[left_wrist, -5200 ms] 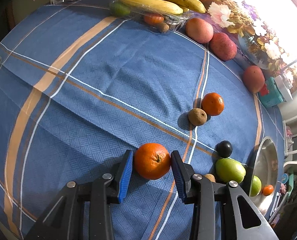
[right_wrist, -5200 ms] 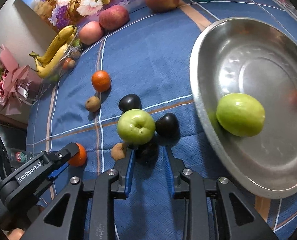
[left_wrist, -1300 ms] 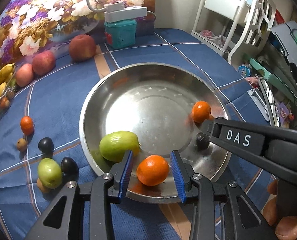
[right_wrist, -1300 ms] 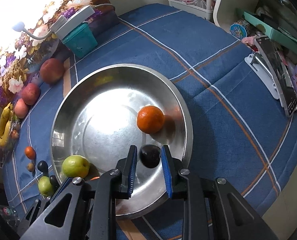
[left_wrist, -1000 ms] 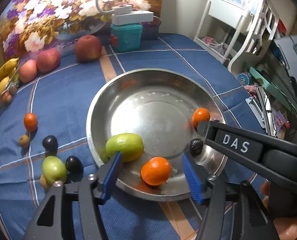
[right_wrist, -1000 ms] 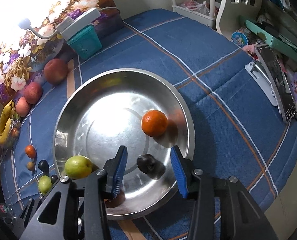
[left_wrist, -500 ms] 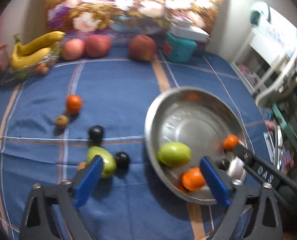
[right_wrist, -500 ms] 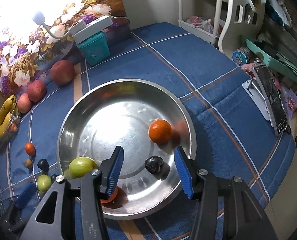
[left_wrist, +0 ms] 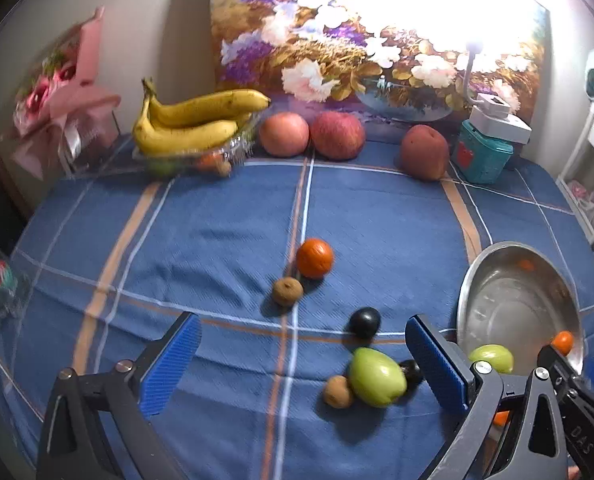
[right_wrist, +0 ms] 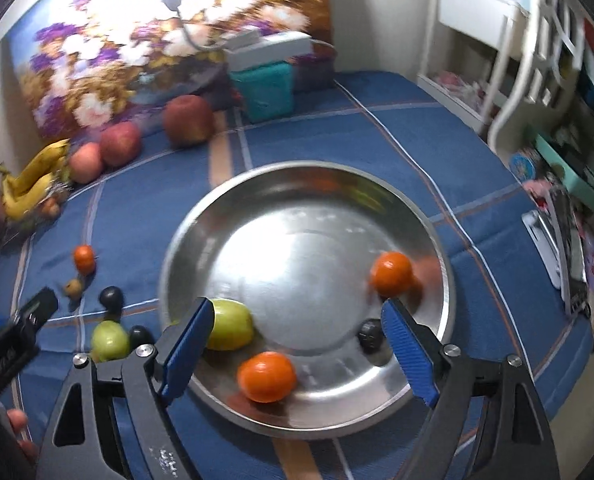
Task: Organize fruits
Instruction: 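Lift both open grippers away from the steel plate, then lower the right gripper around a green mango on the cloth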
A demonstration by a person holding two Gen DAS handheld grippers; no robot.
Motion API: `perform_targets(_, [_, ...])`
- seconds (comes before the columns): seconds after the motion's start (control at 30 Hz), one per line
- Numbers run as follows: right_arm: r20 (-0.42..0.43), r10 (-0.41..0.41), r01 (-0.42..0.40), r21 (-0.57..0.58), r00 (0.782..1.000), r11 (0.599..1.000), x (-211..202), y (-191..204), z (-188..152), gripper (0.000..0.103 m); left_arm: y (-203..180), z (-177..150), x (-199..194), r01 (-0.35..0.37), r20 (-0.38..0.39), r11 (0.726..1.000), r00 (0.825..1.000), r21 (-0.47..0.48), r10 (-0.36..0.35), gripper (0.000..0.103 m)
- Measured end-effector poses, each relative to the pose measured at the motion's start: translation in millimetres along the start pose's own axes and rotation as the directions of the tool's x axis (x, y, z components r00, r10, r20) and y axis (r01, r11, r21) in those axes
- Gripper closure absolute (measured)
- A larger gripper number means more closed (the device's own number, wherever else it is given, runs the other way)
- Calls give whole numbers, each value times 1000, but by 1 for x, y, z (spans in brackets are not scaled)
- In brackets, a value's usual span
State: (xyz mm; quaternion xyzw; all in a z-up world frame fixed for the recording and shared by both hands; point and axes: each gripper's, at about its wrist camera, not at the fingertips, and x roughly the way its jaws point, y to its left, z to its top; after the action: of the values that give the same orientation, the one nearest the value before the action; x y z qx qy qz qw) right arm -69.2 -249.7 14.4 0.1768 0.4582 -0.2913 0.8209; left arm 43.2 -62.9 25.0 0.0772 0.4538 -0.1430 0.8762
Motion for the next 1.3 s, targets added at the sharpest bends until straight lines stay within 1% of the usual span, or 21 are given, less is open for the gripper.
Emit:
perform_targets(0.07, [29, 26, -25, -21, 999, 999, -3, 9, -1, 17, 5, 1, 1, -9, -6, 1000, 1000, -4, 9, 0])
perform_targets(0.17, [19, 53, -52, -29, 998, 998, -1, 20, -1, 17, 17, 4, 4, 0, -18, 998, 1000, -64, -1, 0])
perform_targets(0.23, [37, 77, -75, -50, 996, 996, -3, 27, -4, 17, 27, 6, 2, -26, -19, 994, 1000, -109, 24, 0])
perform_targets(0.3, [50, 54, -50, -93, 997, 994, -5, 37, -5, 17, 39, 8, 2, -67, -34, 987, 997, -147, 63, 0])
perform_targets(0.37, [57, 45, -39, -106, 997, 994, -7, 42, -5, 17, 47, 8, 5, -96, -56, 980, 995, -173, 88, 0])
perform_targets(0.4, [50, 52, -46, -105, 997, 993, -7, 45, -4, 17, 54, 8, 7, -117, -78, 975, 992, -189, 104, 0])
perform_targets(0.47, [27, 82, -79, -99, 996, 992, -7, 51, -5, 17, 62, 8, 11, -132, -112, 969, 988, -210, 111, 0])
perform_targets(0.6, [-24, 169, -171, -104, 985, 980, -7, 69, -6, 17, 81, 5, 18, -136, -183, 961, 979, -239, 93, 0])
perform_targets(0.67, [-44, 202, -206, -126, 978, 970, -7, 84, -9, 17, 89, 4, 19, -135, -186, 961, 978, -242, 90, 0])
perform_targets(0.73, [-70, 227, -235, -150, 971, 960, -6, 99, -11, 17, 93, 2, 21, -146, -192, 965, 976, -219, 104, 0])
perform_targets(0.8, [-101, 252, -266, -160, 962, 951, -3, 112, -14, 17, 97, 2, 23, -146, -195, 966, 975, -214, 104, 0])
perform_targets(0.9, [-136, 257, -279, -179, 957, 943, 1, 126, -18, 17, 99, 1, 24, -136, -201, 965, 975, -224, 91, 0])
perform_targets(1.0, [-151, 242, -270, -208, 958, 940, 6, 137, -18, 17, 100, 1, 29, -98, -221, 966, 974, -241, 44, 0])
perform_targets(1.07, [-162, 248, -279, -213, 955, 937, 9, 140, -17, 17, 101, -1, 31, -83, -231, 964, 973, -254, 23, 0])
perform_targets(1.13, [-162, 244, -275, -215, 956, 937, 12, 140, -14, 17, 102, -1, 31, -89, -223, 962, 974, -256, 31, 0])
perform_targets(1.23, [-157, 220, -249, -203, 963, 947, 19, 137, -9, 17, 105, 1, 29, -88, -199, 960, 979, -266, 34, 0])
perform_targets(1.3, [-164, 239, -267, -183, 957, 946, 23, 136, -7, 17, 107, 4, 30, -90, -192, 957, 981, -275, 37, 0])
